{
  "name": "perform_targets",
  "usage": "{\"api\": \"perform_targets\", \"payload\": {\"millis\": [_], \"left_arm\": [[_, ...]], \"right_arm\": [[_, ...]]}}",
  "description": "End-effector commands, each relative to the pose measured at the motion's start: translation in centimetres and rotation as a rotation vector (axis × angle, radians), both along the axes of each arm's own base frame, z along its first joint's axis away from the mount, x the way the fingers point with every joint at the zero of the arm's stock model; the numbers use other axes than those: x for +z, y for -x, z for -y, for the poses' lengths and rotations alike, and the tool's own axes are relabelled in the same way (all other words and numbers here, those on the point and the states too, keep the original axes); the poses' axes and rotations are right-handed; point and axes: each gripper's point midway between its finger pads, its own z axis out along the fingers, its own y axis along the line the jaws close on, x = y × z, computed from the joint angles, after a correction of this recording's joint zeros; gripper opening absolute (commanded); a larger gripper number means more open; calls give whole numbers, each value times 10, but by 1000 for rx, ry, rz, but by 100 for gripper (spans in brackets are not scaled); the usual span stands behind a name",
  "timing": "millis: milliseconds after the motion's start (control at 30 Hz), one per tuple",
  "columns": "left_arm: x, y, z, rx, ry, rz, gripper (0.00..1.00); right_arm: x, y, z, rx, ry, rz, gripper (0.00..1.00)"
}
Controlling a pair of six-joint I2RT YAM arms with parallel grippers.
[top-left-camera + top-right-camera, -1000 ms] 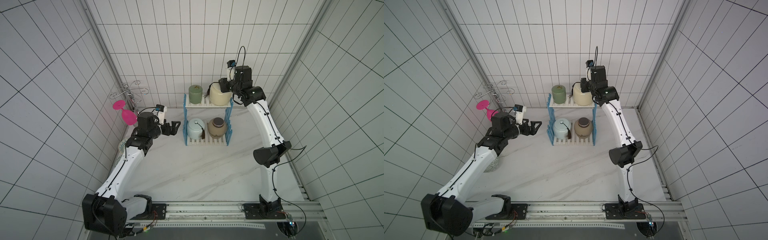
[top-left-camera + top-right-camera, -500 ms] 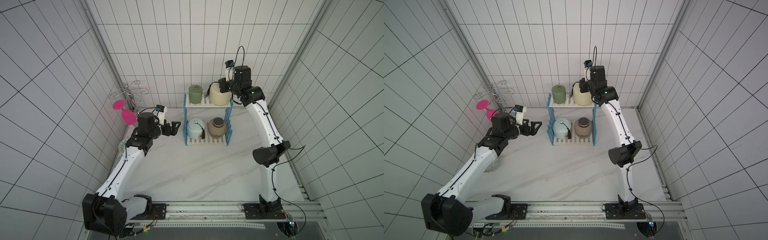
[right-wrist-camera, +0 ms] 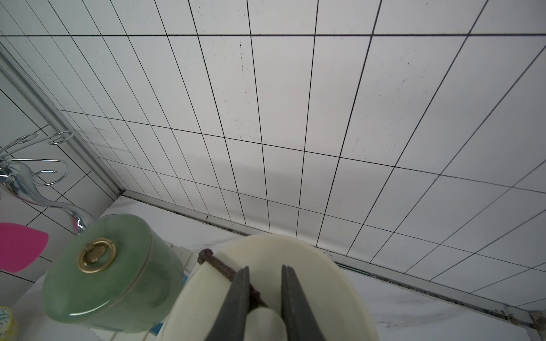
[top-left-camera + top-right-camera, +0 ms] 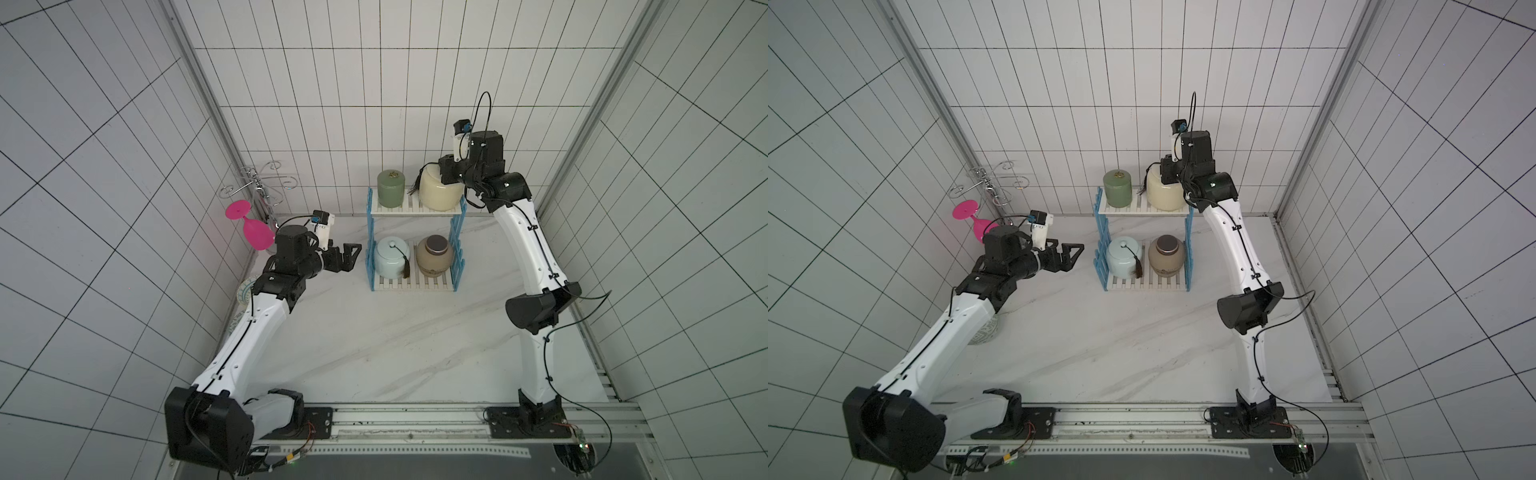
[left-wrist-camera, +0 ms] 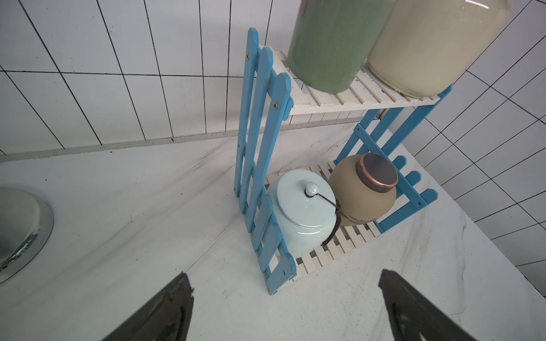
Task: Remove the tea canisters from the shelf
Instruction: Pick up the tea canister from the shelf.
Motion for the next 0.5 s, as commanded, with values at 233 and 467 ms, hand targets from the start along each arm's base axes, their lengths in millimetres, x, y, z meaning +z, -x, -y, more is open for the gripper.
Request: {"api": "perform_targets", "payload": {"millis": [233, 467], "left_arm": [[4, 1, 2, -18, 15, 23, 99], [3, 2, 3, -23, 21, 20, 99]], "right_arm": [[99, 57, 17, 26, -135, 164, 0], [88, 72, 24, 18, -106, 121, 0]]}}
